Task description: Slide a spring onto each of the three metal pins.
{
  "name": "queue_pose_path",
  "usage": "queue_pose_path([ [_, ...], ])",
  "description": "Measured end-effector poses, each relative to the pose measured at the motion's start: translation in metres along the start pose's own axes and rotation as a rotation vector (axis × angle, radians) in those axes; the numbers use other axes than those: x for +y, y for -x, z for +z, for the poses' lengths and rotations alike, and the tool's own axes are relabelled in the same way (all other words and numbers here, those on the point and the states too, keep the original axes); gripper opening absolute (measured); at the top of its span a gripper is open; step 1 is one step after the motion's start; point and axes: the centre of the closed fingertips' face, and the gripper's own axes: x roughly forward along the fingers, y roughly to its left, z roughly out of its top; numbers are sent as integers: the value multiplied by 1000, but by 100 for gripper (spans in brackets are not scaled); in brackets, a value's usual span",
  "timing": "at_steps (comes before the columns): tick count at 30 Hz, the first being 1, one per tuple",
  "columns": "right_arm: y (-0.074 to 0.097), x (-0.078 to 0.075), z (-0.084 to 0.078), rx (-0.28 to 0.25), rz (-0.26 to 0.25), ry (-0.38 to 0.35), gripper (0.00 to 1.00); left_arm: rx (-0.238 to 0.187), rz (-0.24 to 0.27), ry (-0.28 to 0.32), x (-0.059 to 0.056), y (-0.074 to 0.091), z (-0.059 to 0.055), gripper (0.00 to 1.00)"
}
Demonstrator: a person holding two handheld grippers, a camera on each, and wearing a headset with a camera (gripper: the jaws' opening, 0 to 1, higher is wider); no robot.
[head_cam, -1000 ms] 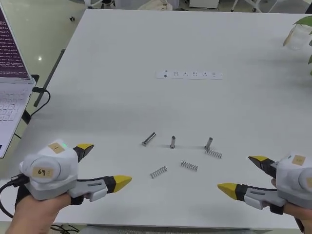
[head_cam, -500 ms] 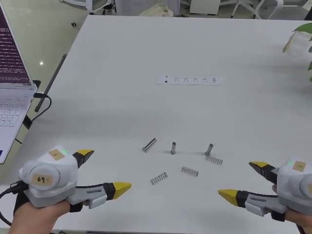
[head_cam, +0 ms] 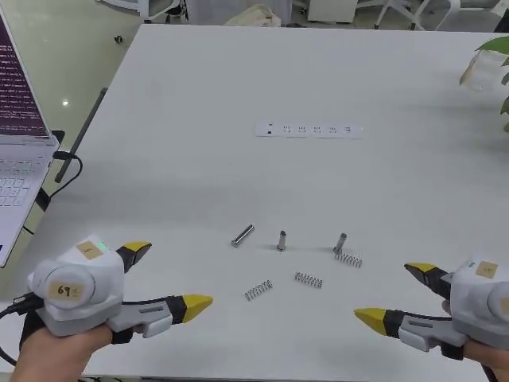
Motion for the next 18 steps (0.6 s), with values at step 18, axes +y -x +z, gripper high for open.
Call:
queue_pose_path([
  [18,3,0,-6,6,-12,-13,74,22,-19,-24,9,-13,4,77],
])
